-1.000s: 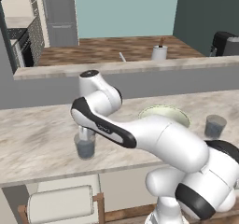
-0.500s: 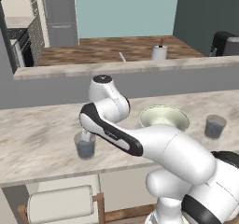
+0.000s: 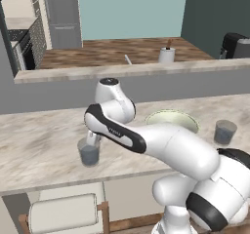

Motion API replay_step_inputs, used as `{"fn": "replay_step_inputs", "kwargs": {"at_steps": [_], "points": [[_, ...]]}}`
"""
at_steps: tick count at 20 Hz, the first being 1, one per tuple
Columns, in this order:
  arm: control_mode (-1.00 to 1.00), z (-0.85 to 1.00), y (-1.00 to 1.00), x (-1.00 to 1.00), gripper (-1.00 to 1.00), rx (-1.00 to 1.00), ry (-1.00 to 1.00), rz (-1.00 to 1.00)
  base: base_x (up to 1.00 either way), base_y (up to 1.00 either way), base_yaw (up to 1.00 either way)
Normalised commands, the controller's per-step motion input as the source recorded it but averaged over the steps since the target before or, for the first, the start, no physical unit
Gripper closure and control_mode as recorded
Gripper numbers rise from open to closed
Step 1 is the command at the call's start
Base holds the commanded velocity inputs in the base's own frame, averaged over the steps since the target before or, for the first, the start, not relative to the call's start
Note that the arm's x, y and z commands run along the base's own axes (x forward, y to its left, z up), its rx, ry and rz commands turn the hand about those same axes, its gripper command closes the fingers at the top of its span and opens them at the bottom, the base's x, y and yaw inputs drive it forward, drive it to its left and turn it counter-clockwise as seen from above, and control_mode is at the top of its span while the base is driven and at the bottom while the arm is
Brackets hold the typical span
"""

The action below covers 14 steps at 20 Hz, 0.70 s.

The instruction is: There are four ice cubes in the ice bowl. Place two ice cubes in each glass of water.

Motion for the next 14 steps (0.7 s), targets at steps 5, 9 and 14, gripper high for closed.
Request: {"fn": "replay_step_inputs", "kwargs": {"at_steps": [5, 9, 14], "points": [[-1.0, -0.07, 0.11, 0.14, 1.0, 0.0, 0.0, 0.0, 0.0, 0.0, 0.0], [-1.0, -0.08, 0.21, 0.11, 1.0, 0.0, 0.0, 0.0, 0.0, 0.0, 0.0], [-1.0, -0.21, 0.07, 0.12, 1.0, 0.0, 0.0, 0.0, 0.0, 0.0, 0.0]]}}
